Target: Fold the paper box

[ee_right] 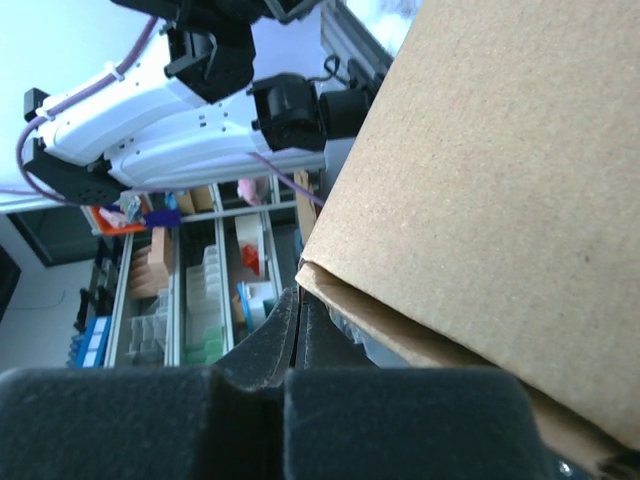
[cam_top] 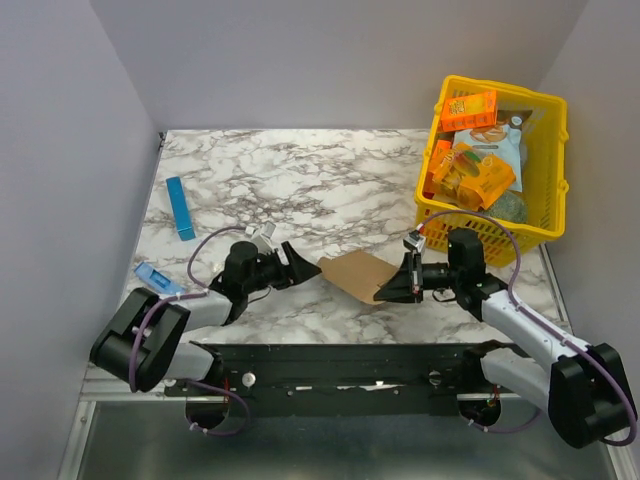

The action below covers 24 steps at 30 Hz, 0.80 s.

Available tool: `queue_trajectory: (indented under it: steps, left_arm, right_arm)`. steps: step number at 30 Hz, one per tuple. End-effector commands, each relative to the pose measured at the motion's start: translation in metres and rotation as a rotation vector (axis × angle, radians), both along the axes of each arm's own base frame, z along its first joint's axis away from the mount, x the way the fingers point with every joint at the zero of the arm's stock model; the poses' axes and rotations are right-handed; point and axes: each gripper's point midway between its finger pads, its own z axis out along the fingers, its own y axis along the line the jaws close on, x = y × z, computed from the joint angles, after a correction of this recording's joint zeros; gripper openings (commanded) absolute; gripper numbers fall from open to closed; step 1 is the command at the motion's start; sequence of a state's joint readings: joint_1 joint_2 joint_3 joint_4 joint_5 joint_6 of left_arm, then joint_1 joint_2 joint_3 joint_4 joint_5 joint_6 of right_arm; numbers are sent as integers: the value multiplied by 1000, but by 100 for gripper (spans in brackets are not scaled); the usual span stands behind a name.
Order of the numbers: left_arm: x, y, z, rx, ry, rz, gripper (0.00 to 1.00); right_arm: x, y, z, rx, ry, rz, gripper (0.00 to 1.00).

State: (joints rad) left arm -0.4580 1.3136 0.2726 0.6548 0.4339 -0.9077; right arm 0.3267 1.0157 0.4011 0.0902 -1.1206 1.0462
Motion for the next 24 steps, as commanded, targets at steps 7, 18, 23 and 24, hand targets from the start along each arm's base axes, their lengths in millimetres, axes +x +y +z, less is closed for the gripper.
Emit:
queue_trajectory:
  steps: [7,18,23,24]
  left_arm:
    - [9,-22,18,-258,58,0,84]
    - [19,-46,26,-448,89,-33,74]
    - [21,-50,22,-432,96,-28,73]
    - [23,-51,24,-433,90,-28,72]
  right_arm:
    - [15,-8,0,-9,-13,-53,0]
    - [13,-10,-8,-32,-10,-69,0]
    - [13,-12,-11,-45,-3,-76,0]
    - [13,-11,-11,-46,-6,-76,0]
